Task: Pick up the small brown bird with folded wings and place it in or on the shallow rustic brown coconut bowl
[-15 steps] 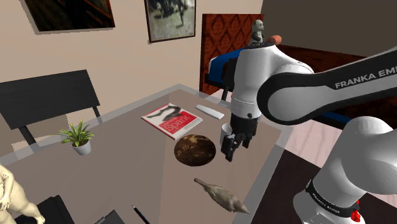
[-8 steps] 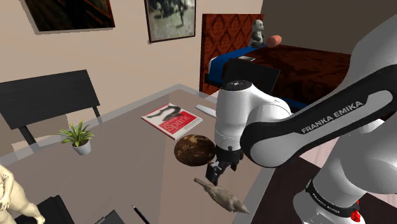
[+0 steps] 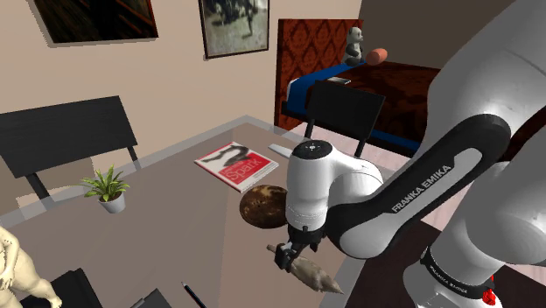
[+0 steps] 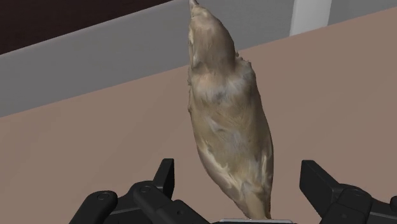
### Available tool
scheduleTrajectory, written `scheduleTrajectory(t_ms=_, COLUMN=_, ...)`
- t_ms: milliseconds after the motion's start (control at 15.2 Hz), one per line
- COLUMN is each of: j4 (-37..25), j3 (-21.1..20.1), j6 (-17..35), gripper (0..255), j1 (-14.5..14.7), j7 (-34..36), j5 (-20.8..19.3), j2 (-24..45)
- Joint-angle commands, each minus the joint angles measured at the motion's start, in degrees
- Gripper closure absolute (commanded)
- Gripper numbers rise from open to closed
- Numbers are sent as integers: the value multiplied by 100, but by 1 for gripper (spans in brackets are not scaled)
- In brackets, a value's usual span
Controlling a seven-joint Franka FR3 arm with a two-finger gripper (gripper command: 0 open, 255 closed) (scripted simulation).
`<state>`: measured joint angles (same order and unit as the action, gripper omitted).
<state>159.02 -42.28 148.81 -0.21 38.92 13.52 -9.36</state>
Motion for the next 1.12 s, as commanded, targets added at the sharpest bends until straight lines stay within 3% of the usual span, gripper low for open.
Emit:
scheduleTrajectory(t_ms=0, j4=12, j3=-88, j6=241, gripper=0, j1=-105, j7=185, j5=-232, j2=253)
scheduleTrajectory(t_ms=66, j4=30, j3=-139, j6=425, gripper=0, j1=-197, j7=346, j5=-458, j2=451)
scheduleTrajectory(t_ms=594, j4=30, j3=-130, j6=424, gripper=0, j1=-188, j7=346, j5=-458, j2=450)
scheduleTrajectory(t_ms=660, j4=30, j3=-130, j6=424, gripper=255, j1=-188, j7=346, j5=-458, j2=450)
scheduleTrajectory(t_ms=1056, j4=27, j3=-131, j6=424, gripper=255, j1=-189, j7=351, j5=-464, j2=454)
